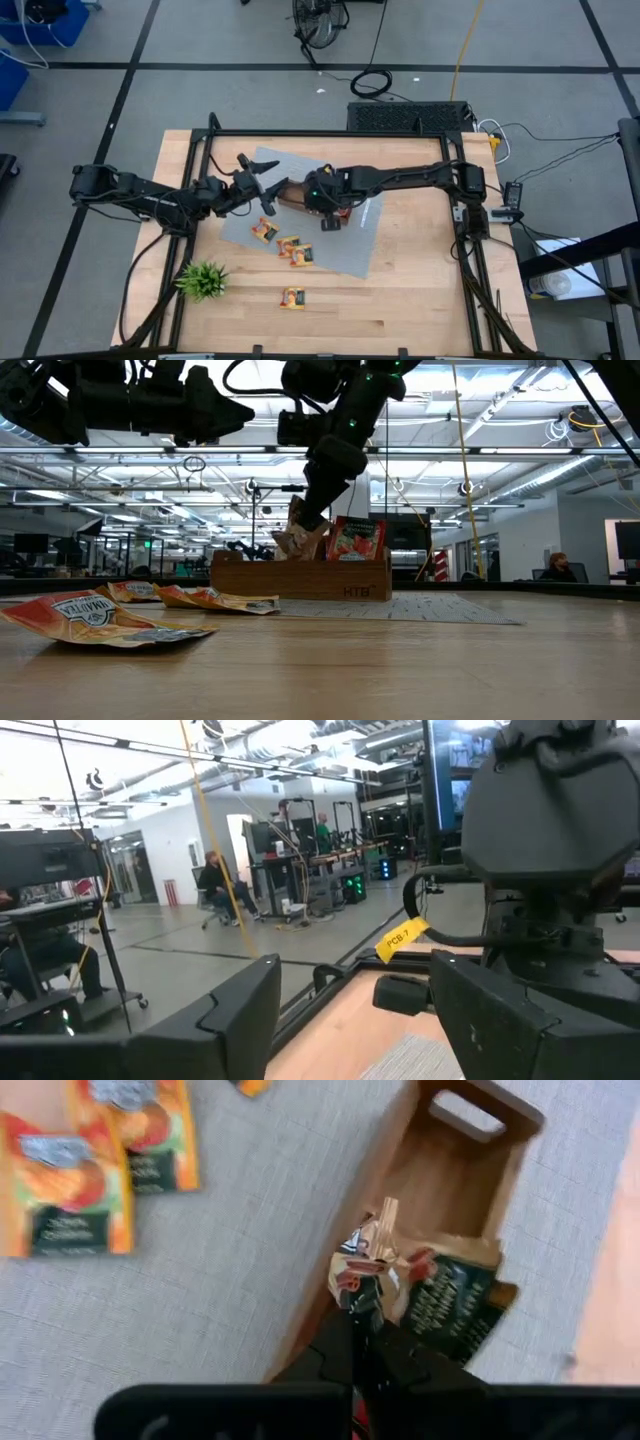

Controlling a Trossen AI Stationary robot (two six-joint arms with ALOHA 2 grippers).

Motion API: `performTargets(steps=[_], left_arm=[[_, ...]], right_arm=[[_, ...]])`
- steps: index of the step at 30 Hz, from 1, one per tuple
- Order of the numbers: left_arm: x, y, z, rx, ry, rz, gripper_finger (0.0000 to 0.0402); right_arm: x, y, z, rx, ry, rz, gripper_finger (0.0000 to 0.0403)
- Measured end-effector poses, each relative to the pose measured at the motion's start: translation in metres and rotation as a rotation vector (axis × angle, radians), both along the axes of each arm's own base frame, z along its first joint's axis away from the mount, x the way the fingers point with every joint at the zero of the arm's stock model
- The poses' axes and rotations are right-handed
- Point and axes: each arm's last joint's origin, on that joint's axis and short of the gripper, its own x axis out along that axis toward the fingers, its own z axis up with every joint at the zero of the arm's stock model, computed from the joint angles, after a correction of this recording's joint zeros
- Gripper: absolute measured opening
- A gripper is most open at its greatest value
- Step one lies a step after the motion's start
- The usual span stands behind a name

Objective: Pick & Place Tea
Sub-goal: Put the brown tea bag into the wooden organizer

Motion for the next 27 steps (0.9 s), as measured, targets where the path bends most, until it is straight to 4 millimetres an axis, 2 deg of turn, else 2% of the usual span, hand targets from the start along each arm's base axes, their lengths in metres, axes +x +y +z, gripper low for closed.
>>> performTargets(steps=[7, 12, 17, 20, 27], left_arm=[[0.001, 0.000, -0.007, -0.089, 0.035, -0.017, 0.0257], [0.011, 0.001, -0.019, -0.182, 0.256, -0.074, 0.0258], [0.022, 0.002, -0.008, -0.249, 0.409, -0.188, 0.0251], [0.026, 0.000, -0.004, -0.212, 0.483, -0.312, 0.0243], [0.040, -0.002, -0.025, -0.108, 0.623, -0.432, 0.0226]], right_arm=[[-0.001, 0.001, -0.004, 0.025, -0.003, 0.012, 0.0000], [-0.002, 0.001, -0.008, 0.030, 0.009, 0.004, 0.0000], [-0.003, 0.001, -0.010, 0.031, 0.012, 0.003, 0.0000], [-0.003, 0.002, -0.009, 0.031, 0.008, 0.005, 0.0000], [-0.002, 0.002, -0.010, 0.025, 0.007, 0.015, 0.0000]])
